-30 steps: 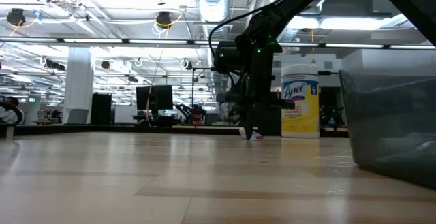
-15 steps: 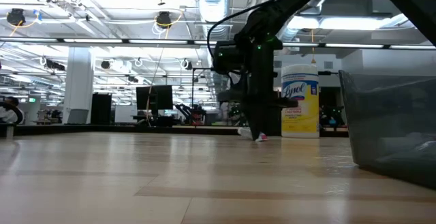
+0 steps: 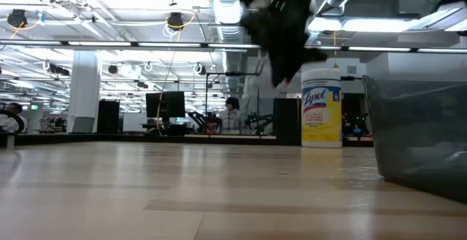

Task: Pick & Place Travel size toiletries
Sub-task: Put the toothpaste into the black bin, then return to Home Position

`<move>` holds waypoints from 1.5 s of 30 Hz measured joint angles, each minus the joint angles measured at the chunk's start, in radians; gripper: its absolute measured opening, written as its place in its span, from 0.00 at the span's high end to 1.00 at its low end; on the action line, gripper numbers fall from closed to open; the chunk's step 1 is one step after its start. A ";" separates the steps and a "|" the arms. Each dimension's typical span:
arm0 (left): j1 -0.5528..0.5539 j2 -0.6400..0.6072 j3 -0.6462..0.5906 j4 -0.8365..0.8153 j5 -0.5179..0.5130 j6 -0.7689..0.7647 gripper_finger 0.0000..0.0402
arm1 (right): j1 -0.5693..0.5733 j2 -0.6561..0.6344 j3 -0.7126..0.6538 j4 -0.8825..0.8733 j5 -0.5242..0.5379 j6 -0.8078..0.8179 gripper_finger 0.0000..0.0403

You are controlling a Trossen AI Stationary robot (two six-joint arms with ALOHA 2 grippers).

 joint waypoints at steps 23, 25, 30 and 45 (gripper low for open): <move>0.000 0.000 0.000 0.005 0.000 -0.023 0.47 | 0.792 -0.054 0.001 -0.111 -0.006 0.794 0.89; 0.000 0.000 0.000 0.006 0.000 -0.031 0.47 | 0.803 -0.021 0.002 -0.112 -0.020 0.811 0.88; 0.000 0.000 0.000 0.007 0.000 -0.050 0.47 | 0.803 0.039 0.002 -0.108 -0.101 0.776 0.78; 0.000 -0.090 0.000 0.015 0.008 -0.107 0.47 | 0.751 -0.110 0.001 -0.163 -0.005 0.530 0.40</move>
